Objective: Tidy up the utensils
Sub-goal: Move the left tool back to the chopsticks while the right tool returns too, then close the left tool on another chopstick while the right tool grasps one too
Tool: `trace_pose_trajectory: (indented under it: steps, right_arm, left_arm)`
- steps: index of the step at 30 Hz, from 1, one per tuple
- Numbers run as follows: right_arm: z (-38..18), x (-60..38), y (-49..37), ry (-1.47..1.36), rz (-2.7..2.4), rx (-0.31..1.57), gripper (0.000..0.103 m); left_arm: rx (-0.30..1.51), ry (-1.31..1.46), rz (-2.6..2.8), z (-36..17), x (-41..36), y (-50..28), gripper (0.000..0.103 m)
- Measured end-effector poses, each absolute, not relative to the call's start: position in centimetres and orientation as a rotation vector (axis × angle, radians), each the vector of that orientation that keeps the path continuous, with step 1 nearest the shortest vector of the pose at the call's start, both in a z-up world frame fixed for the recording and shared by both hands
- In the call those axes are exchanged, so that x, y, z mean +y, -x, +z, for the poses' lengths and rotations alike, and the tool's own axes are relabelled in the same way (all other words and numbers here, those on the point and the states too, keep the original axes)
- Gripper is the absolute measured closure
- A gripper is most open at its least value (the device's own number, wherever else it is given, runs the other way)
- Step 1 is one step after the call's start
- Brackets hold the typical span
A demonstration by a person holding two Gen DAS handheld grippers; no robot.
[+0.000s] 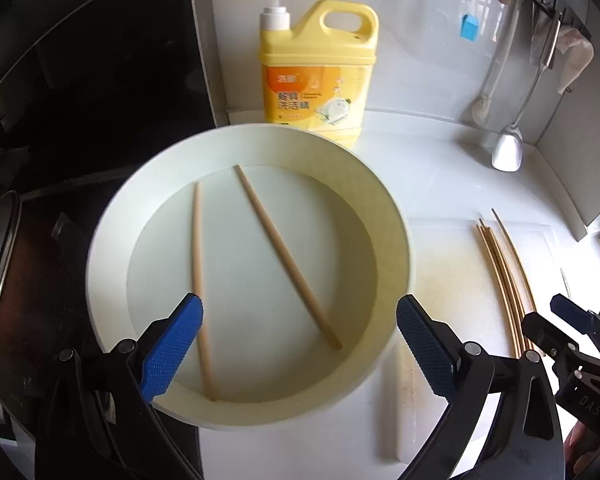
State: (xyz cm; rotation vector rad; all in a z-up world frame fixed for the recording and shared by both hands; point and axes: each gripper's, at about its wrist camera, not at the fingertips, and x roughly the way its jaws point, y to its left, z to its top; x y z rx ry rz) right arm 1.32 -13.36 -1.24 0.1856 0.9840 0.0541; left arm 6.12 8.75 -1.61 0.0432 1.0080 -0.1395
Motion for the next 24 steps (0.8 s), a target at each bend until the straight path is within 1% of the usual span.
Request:
trace_pose_trajectory:
  steps: [3,13,18,21,24]
  right_arm:
    - [-1.5,-16.5,-0.3,-0.193,0.044,0.985,0.033]
    - [-3.3,-25.9,2.4,-0.135,0.059,0.975,0.031]
    - [-4.7,-27.9,1.9,-0.136,0.074,0.975,0.031]
    - [-5.2,-28.1,1.3,-0.138,0.071,0.952,0.031]
    - [-6.4,-27.8,0.2,-0.131,0.066,0.97,0.031]
  left_arm:
    - [1.033,-0.019,-0.15,-2.1,6.4,-5.1,0.007]
    - [1.058,0.063,-0.092,-3.6,-1.4,-1.3,0.007]
    - [1.058,0.04,-0.059,-4.7,-4.5,-0.2,0.007]
    - [1.051,0.01,-0.059,-5.5,-5.9,-0.2,0.007]
    - [1.044,-0.002,-0.061,-6.2,-6.6,-0.6,0.007]
